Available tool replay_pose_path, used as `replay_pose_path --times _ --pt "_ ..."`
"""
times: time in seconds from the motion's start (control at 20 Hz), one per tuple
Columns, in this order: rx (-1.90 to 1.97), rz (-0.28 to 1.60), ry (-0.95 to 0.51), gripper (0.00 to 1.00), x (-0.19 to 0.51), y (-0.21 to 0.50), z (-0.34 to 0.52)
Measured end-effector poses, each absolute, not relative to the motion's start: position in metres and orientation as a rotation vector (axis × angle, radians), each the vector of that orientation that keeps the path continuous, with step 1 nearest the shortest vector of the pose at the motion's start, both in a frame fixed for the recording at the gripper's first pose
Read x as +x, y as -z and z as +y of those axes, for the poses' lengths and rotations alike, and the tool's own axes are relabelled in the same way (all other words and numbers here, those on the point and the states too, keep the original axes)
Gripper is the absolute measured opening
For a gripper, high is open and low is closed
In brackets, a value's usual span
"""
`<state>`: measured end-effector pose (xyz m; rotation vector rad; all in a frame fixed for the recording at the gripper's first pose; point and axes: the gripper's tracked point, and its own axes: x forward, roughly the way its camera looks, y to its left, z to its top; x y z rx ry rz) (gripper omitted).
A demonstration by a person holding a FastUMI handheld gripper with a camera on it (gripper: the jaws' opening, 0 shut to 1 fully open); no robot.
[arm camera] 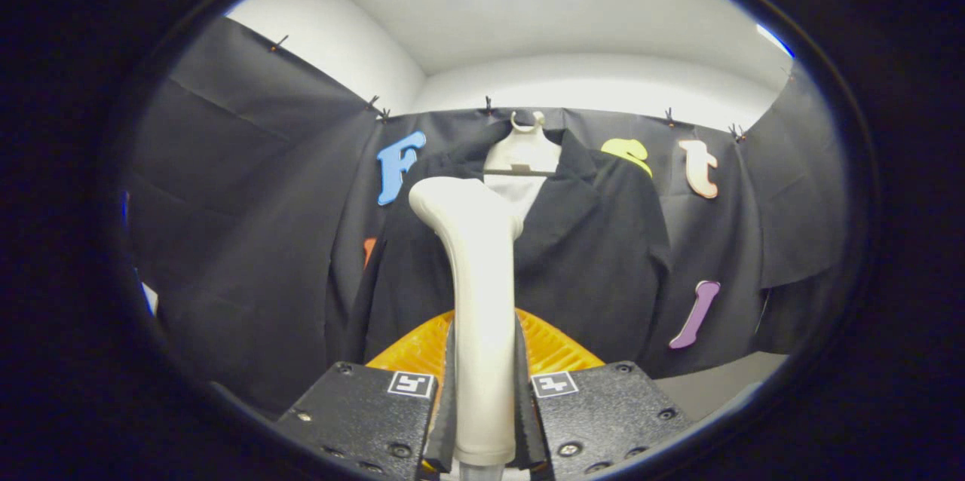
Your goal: Iron the clothes twice with a garment steamer, once on the left side and once on the right side.
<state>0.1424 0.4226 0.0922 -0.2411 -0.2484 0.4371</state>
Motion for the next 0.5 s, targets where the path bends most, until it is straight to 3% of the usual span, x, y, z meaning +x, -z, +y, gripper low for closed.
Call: replay_pose_path --times 0.5 --pt "-0.269 -0.474 -0.394 0.34 0.177 -0.176 0.515"
